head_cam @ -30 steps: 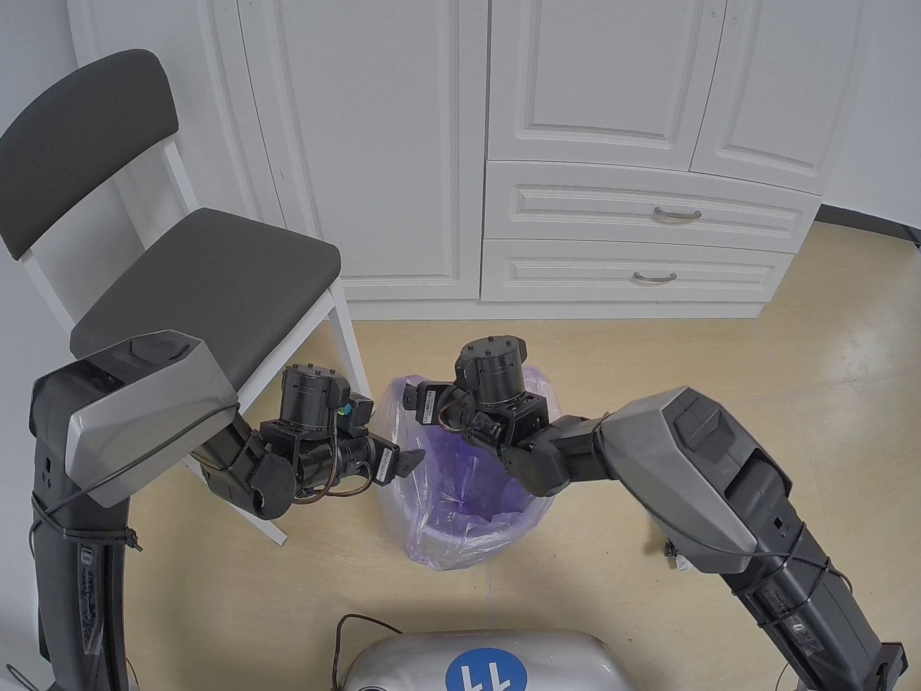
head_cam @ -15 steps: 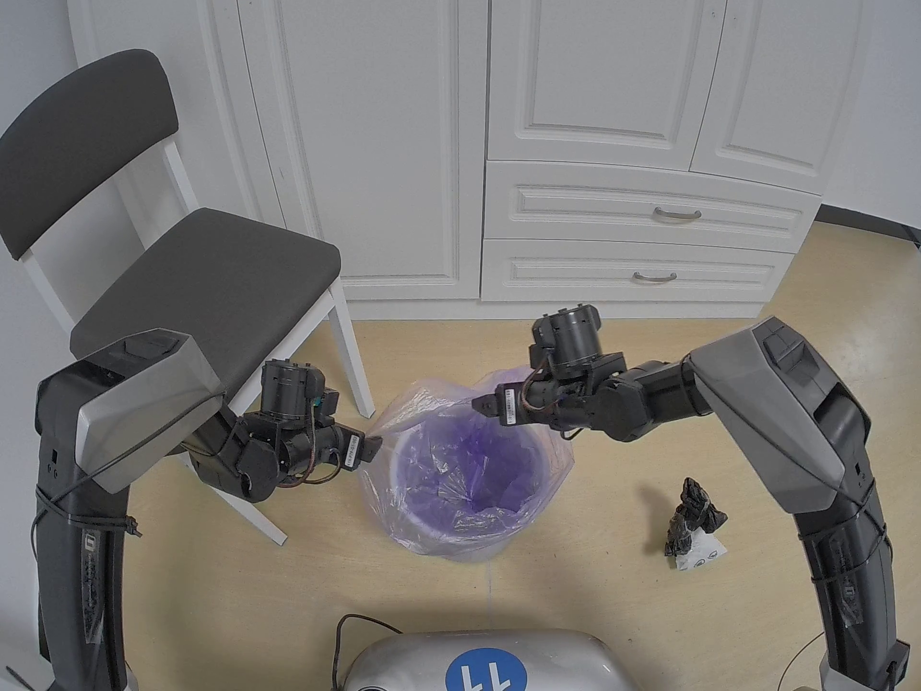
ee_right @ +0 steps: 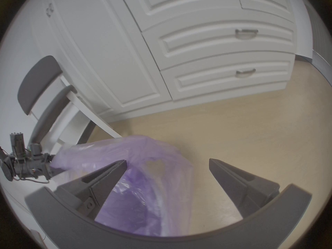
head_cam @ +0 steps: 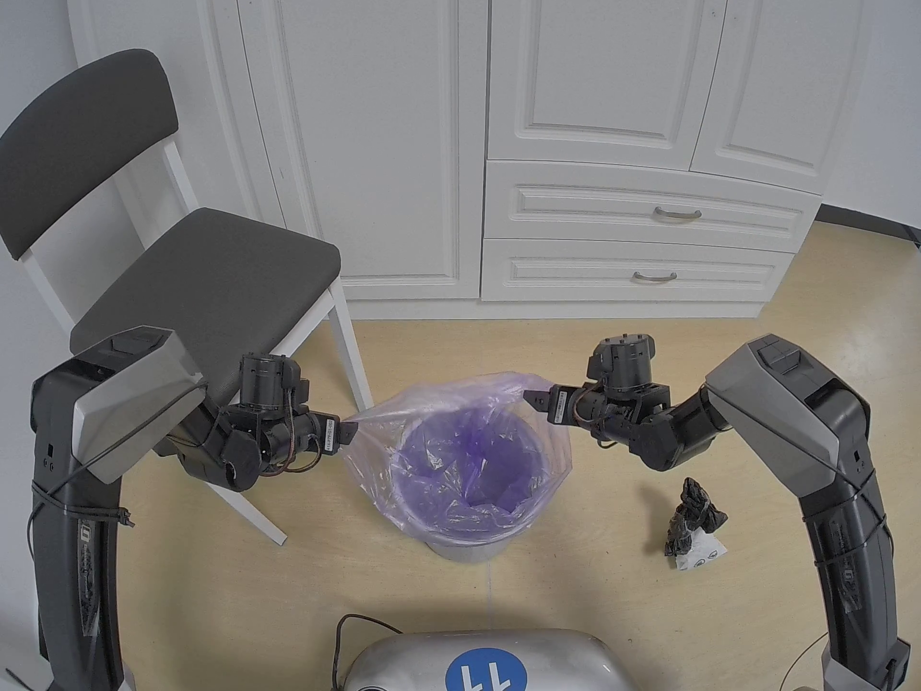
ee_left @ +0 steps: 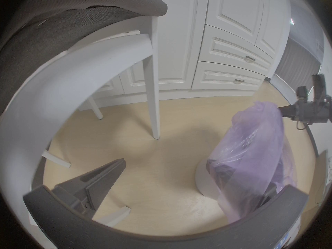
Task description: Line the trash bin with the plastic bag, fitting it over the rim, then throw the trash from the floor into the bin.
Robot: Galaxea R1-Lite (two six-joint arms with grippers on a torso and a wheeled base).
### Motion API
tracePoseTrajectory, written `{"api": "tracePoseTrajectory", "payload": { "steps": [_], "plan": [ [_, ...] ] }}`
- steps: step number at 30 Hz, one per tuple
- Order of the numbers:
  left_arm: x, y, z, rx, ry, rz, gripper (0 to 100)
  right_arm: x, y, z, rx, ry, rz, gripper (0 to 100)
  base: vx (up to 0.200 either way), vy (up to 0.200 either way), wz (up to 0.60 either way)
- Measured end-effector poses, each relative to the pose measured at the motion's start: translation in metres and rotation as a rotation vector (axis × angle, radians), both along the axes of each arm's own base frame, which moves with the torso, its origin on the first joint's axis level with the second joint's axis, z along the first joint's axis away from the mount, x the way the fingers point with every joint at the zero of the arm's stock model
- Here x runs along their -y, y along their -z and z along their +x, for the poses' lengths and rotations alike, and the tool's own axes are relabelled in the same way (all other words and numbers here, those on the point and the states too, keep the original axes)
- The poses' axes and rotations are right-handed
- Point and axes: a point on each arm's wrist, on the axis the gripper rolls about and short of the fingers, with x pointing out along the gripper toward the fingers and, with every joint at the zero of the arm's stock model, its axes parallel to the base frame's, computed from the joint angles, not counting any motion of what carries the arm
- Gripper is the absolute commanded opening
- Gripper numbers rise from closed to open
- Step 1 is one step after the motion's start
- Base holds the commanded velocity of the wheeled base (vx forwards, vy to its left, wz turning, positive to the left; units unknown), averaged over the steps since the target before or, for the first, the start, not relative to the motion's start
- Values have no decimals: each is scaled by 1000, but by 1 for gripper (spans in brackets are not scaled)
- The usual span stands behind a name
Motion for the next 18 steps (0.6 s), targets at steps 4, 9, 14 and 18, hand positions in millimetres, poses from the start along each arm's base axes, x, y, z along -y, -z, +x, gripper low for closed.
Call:
{"api": "tracePoseTrajectory", "payload": {
  "steps": [4,9,14,18],
  "plan": [
    [7,2,-9,-25,87,-39,100,2,15,4,-21,8,-2,100,0,0,0],
    [13,-9,-26,-40,291,-160,100,7,24,9,-31,27,7,100,0,0,0],
    [20,-22,-32,-23,398,-219,100,12,24,14,-32,49,30,100,0,0,0],
    [26,-24,-22,19,352,-193,100,15,15,12,-34,51,35,100,0,0,0]
  ]
}}
